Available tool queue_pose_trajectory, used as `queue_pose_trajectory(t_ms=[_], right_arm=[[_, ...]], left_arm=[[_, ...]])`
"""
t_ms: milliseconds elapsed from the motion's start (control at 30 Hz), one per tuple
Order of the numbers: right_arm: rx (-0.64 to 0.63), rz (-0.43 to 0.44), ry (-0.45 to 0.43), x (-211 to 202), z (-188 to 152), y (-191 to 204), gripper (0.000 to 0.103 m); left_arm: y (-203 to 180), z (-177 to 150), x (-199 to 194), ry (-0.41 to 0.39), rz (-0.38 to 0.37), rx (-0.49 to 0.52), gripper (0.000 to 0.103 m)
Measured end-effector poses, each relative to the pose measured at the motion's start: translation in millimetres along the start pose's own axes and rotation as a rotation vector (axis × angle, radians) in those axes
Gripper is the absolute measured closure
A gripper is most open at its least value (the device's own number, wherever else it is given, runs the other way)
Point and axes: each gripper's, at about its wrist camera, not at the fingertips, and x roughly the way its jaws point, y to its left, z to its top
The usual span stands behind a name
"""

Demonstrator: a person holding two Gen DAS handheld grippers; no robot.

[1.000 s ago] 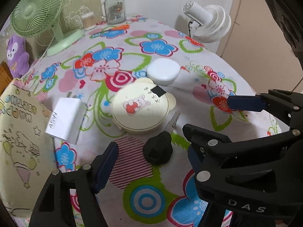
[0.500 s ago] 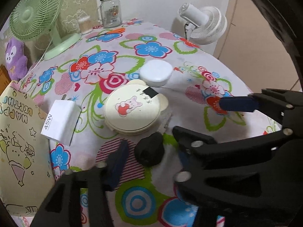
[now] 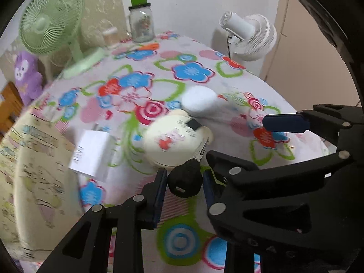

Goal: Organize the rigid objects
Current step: 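Close the left gripper on the black key fob, then close the right gripper on the rim of the cream bear-face container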

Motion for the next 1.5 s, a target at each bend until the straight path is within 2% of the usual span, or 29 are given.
queue_pose_trajectory(t_ms=[533, 667, 733, 933, 1067, 1167, 1233, 1500], right_arm=[[-0.043, 0.077, 0.042, 30, 25, 35, 0.022], [-0.045, 0.060, 0.057, 40, 28, 37, 0.022], [-0.048, 0.056, 0.061, 44, 30, 37, 0.017], [-0.051, 0.054, 0.043, 51, 36, 39, 0.015], [-0.057, 0.019, 0.029, 55, 39, 42, 0.011], [-0.067, -0.012, 0.037, 58, 41, 44, 0.012], [-0.074, -0.016, 0.036, 57, 41, 46, 0.019], [-0.050, -0.024, 0.026, 53, 36, 46, 0.020]], left_arm=[[44, -2, 10, 0.033, 0.078, -0.091, 0.071], [48, -2, 17, 0.053, 0.083, -0.103, 0.070], [50, -3, 20, 0.056, 0.076, -0.116, 0.070], [56, -1, 22, 0.062, 0.053, -0.169, 0.070], [57, -1, 22, 0.058, 0.056, -0.182, 0.071], [57, -1, 22, 0.056, 0.057, -0.177, 0.071], [57, -1, 22, 0.052, 0.056, -0.178, 0.071], [55, -1, 18, 0.056, 0.039, -0.159, 0.071]])
